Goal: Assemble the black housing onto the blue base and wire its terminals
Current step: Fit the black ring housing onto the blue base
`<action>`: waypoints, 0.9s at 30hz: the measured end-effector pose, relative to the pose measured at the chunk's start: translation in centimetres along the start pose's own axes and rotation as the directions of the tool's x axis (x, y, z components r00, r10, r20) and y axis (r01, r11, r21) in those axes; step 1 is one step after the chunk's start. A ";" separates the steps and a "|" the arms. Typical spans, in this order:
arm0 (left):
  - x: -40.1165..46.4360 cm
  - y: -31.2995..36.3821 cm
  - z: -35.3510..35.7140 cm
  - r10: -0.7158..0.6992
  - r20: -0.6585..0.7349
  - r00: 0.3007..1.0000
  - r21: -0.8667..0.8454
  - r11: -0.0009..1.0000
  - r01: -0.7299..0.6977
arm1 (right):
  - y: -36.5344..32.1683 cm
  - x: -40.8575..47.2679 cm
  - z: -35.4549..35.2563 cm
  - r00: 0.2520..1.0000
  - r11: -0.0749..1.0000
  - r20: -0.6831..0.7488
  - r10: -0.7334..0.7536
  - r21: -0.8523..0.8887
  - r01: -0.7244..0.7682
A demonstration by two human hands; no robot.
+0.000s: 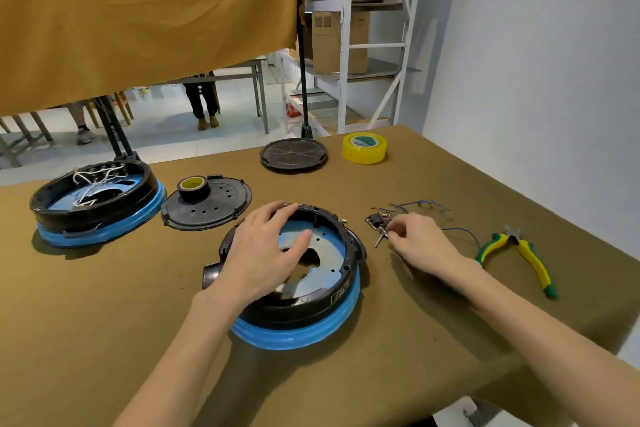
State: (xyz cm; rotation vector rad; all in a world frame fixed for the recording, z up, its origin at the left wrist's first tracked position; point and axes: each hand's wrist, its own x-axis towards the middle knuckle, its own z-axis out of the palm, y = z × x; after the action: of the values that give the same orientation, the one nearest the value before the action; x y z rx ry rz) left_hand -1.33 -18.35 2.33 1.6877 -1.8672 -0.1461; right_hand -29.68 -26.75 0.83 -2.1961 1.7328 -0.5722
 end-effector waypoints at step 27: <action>1.3 -1.1 3.3 -0.144 0.181 0.973 0.400 0.915 0.061 | -5.2 6.8 3.1 0.988 0.903 -0.129 -0.083 0.409 0.129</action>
State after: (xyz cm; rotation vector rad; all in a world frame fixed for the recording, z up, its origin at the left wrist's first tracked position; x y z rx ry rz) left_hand -1.97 -20.81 -0.37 2.1141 -2.0637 0.0148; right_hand -22.41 -32.14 1.39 -1.9875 1.3806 -1.0047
